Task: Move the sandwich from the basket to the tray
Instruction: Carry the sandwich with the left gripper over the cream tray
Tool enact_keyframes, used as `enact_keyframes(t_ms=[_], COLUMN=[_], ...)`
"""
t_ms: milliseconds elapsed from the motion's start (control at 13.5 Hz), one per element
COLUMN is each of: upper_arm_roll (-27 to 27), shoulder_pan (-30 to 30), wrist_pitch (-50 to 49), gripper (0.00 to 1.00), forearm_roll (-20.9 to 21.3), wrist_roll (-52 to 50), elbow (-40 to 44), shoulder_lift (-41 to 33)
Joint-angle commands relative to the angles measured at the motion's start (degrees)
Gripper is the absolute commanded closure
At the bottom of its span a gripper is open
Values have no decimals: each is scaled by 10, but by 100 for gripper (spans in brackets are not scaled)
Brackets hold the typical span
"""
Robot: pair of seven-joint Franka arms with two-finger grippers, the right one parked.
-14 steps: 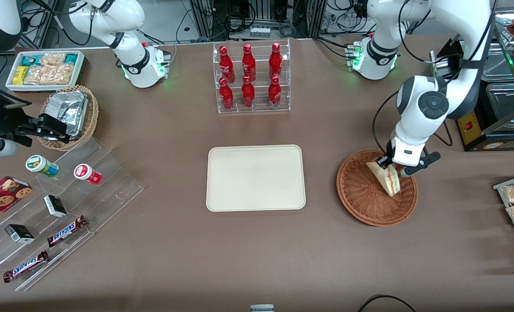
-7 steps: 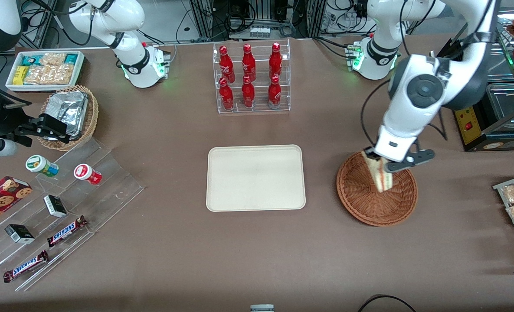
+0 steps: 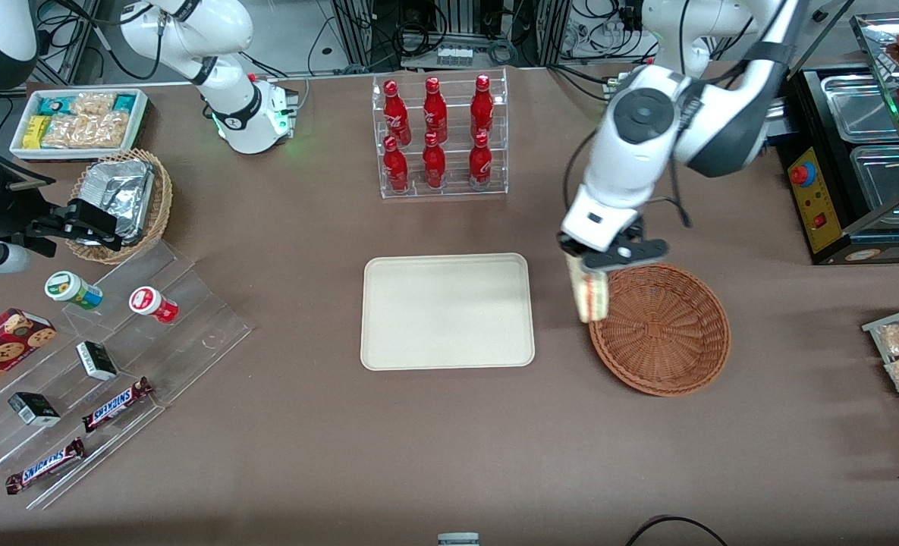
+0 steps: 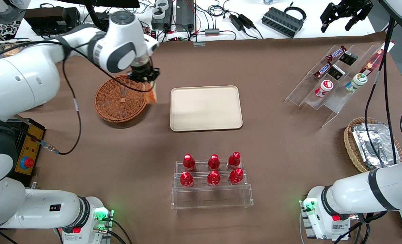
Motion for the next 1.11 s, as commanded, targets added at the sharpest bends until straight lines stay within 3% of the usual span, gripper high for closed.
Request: enact_keyframes(t_ms=[0, 148, 444, 889, 1037], upper_arm_roll=[-52, -83, -95, -93, -91], shoulder_pan=[4, 6, -13, -69, -78], wrist_pitch=[-9, -10, 24, 49, 56], gripper=[100, 100, 100, 100, 100], forearm_roll=[-17, -13, -7, 89, 146], wrist_roll=[-46, -87, -86, -110, -157], elbow=[51, 72, 79, 115, 136], shoulder_lift=[49, 69, 119, 225, 259])
